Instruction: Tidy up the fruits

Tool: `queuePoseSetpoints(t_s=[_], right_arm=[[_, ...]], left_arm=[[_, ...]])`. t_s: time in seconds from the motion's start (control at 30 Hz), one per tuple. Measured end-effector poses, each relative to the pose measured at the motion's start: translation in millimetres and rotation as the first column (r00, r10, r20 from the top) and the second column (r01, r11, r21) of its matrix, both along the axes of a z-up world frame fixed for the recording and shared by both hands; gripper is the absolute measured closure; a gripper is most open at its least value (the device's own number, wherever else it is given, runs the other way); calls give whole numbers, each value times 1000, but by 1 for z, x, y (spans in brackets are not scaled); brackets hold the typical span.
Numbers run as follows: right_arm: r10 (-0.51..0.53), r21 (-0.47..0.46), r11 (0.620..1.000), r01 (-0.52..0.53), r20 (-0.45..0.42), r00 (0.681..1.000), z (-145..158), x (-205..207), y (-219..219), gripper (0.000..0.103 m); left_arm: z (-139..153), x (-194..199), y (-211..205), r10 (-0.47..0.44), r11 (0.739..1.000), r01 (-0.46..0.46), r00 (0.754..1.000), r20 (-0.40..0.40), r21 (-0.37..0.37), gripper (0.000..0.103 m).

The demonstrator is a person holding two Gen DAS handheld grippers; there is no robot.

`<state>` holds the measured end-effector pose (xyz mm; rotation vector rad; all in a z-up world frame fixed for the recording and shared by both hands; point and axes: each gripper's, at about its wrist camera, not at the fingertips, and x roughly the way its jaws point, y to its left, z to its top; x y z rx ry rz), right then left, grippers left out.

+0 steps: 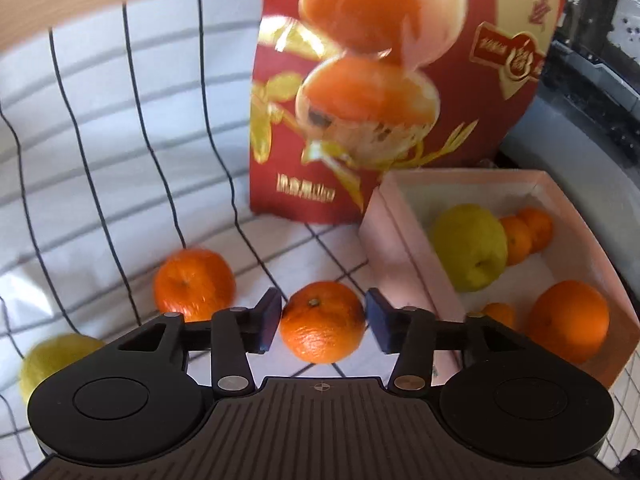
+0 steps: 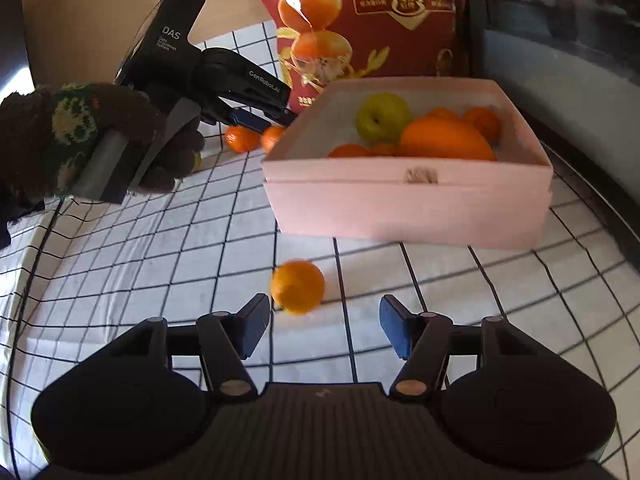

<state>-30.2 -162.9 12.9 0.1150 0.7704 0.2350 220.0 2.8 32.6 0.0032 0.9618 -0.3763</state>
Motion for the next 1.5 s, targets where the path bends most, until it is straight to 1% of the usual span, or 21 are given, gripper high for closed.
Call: queuePoseSetpoints(t_s=[0.03,0.07,0.1,0.17,0.27,0.3,0.37,0.4,0.47,0.57,0.63,0.73,0.87,0.93,1.0,1.1,1.13,1.17,1.3,1.37,1.5], right_arm=[[-6,-5,1000,6,16,1000,-3,-2,0,38],[-9,-14,1000,9,25,1000,-4,-4,1,35],[-6,-26,1000,7,34,999,-5,-5,3,33],[1,-60,998,2,53,999,-8,-8,9,30],[19,-127,992,-10,69,997,-9,-10,22,23],[28,-142,990,-18,66,997,-9,-9,25,21],[32,-138,990,-22,64,997,-8,-8,25,18],[28,-131,991,-20,63,998,-7,-7,24,18],[23,-120,993,-15,64,998,-6,-6,22,18],[28,-120,993,-20,63,998,-5,-5,22,16],[35,-120,992,-28,60,998,-5,-4,23,14],[44,-111,993,-38,54,998,-5,-3,23,11],[68,-89,994,-65,26,997,-5,1,23,0],[63,-84,995,-61,21,998,-5,1,23,0],[67,-100,993,-65,14,998,-5,2,26,0],[80,-143,987,-78,7,997,-6,0,31,0],[99,-176,980,-97,1,995,-7,-1,35,0],[118,-190,975,-115,2,993,-7,-1,36,0],[166,-188,966,-175,-63,984,-1,3,32,1],[158,-183,968,-170,-79,984,2,2,28,6],[146,-204,965,-162,-88,985,8,-8,23,8]], left_arm=[[-4,2,1,-6,1000,5,1000,-28,-15,46],[-8,3,0,-15,1000,14,999,-47,-21,46],[-10,2,-2,-23,1000,22,999,-46,-14,48],[-8,-3,-7,-31,999,31,1000,-1,21,50],[-6,-10,-10,-19,998,18,1000,17,65,50],[-6,-13,-8,-4,998,3,1000,21,69,50],[-4,-23,-2,38,998,-39,999,21,56,50],[-2,-32,3,64,997,-65,998,22,39,50],[5,-53,12,85,996,-85,996,30,6,50],[14,-92,20,91,996,-91,995,30,-8,50],[17,-117,23,75,997,-75,997,24,1,50],[17,-152,25,58,998,-57,998,-11,19,50],[11,-192,27,69,997,-67,997,-39,49,50],[6,-205,31,95,995,-93,994,-48,40,50],[5,-215,35,123,992,-122,992,-41,29,50],[4,-228,36,145,989,-144,989,-41,18,50],[4,-230,35,153,988,-152,987,-41,22,50],[3,-233,34,158,987,-158,987,-41,24,50],[1,-245,32,174,985,-174,983,-48,7,50],[0,-250,33,189,982,-190,981,-49,-6,50],[-2,-256,34,224,974,-225,974,-31,-24,50]])
